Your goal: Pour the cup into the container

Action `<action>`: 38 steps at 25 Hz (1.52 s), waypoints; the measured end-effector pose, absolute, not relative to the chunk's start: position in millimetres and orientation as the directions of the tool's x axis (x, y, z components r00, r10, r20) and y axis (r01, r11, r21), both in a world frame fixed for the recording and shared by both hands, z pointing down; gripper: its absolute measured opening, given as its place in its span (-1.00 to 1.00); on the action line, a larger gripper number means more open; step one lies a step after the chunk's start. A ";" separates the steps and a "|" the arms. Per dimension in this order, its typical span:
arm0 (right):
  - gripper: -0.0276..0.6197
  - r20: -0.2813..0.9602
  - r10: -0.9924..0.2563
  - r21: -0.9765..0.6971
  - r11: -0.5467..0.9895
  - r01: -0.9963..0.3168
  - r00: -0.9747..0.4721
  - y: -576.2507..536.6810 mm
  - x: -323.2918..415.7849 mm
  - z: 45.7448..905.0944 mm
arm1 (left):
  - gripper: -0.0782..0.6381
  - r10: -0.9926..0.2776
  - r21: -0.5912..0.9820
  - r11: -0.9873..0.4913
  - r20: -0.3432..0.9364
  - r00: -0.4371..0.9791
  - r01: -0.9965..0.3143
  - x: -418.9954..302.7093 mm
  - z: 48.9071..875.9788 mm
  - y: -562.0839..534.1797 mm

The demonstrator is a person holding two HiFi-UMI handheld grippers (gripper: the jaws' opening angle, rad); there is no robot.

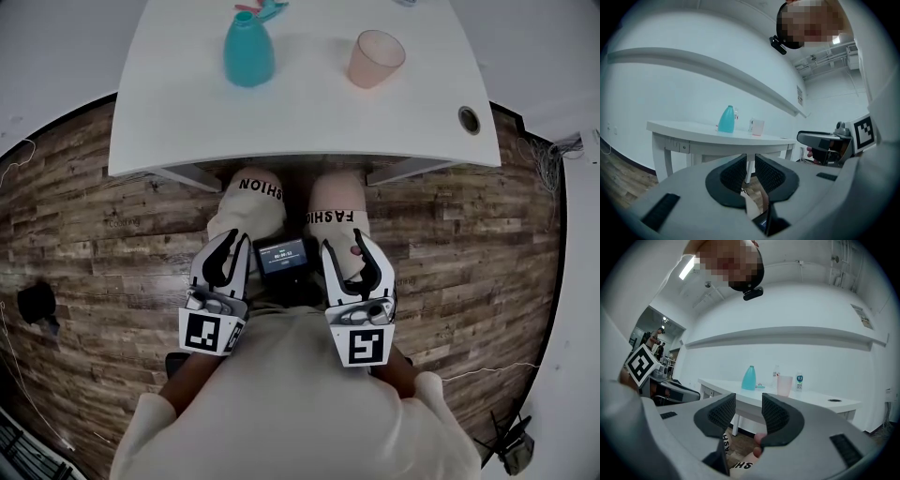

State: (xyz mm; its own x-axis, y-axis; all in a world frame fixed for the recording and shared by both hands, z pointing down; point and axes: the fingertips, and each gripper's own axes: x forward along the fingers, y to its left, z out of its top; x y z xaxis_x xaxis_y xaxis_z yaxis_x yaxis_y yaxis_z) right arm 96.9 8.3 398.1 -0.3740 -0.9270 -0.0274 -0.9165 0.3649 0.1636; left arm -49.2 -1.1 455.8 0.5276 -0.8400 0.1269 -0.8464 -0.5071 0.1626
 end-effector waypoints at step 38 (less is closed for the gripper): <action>-0.36 -0.078 -0.911 0.197 0.385 -0.902 -0.406 217.3 96.6 408.4 | -0.60 -0.877 0.119 -0.469 0.060 0.477 -0.875 -54.9 458.1 220.9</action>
